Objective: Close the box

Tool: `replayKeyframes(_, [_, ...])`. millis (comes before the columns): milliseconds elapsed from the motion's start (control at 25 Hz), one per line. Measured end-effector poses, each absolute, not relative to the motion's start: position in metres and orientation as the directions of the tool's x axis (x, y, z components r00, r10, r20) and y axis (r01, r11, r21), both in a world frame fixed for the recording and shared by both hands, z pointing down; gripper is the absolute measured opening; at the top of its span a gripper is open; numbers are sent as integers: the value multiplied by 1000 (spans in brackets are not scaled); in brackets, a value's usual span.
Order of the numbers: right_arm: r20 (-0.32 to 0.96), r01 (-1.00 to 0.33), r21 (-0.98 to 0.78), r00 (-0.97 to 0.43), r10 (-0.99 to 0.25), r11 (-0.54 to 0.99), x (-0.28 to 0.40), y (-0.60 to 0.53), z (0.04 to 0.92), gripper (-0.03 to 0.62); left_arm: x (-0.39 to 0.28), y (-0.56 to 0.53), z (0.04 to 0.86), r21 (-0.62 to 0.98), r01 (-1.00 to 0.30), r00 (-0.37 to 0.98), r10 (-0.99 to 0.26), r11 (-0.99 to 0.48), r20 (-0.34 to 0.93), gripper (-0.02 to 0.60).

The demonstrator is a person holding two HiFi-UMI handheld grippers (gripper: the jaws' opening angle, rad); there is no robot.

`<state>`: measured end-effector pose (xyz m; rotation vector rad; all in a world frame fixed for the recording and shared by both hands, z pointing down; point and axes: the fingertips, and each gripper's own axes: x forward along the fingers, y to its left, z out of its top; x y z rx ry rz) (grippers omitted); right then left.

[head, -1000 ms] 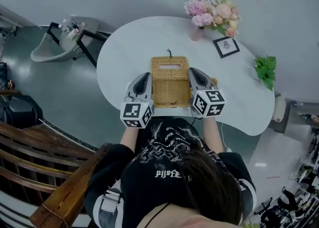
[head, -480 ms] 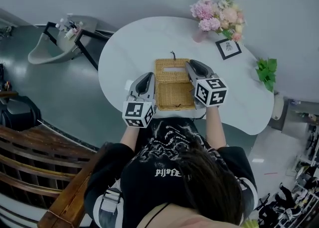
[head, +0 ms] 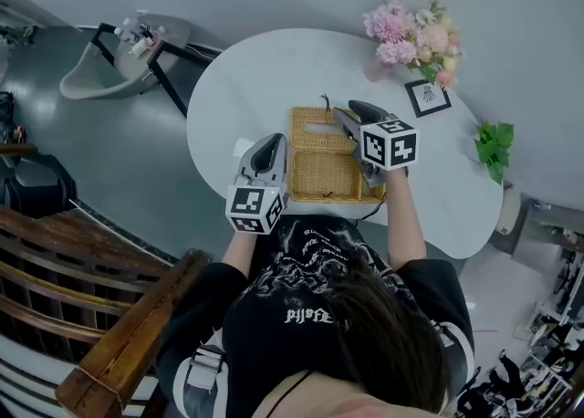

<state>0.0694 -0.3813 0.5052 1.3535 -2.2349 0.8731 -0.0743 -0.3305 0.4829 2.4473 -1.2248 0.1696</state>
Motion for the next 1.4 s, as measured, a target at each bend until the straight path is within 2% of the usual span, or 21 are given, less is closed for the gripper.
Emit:
replayKeyframes(480, [736, -883, -238, -436, -518, 404, 72, -422, 539, 199, -93, -330, 487, 283, -827, 557, -774, -485, 300, 28])
replayKeyframes(1160, [857, -835, -338, -464, -224, 434, 55, -447, 606, 193, -119, -339, 500, 268, -870, 486, -808, -413, 332, 28])
replayKeyframes(1400, [868, -826, -371, -472, -158, 425, 52, -447, 624, 156, -124, -343, 506, 271, -881, 465, -817, -389, 342, 28])
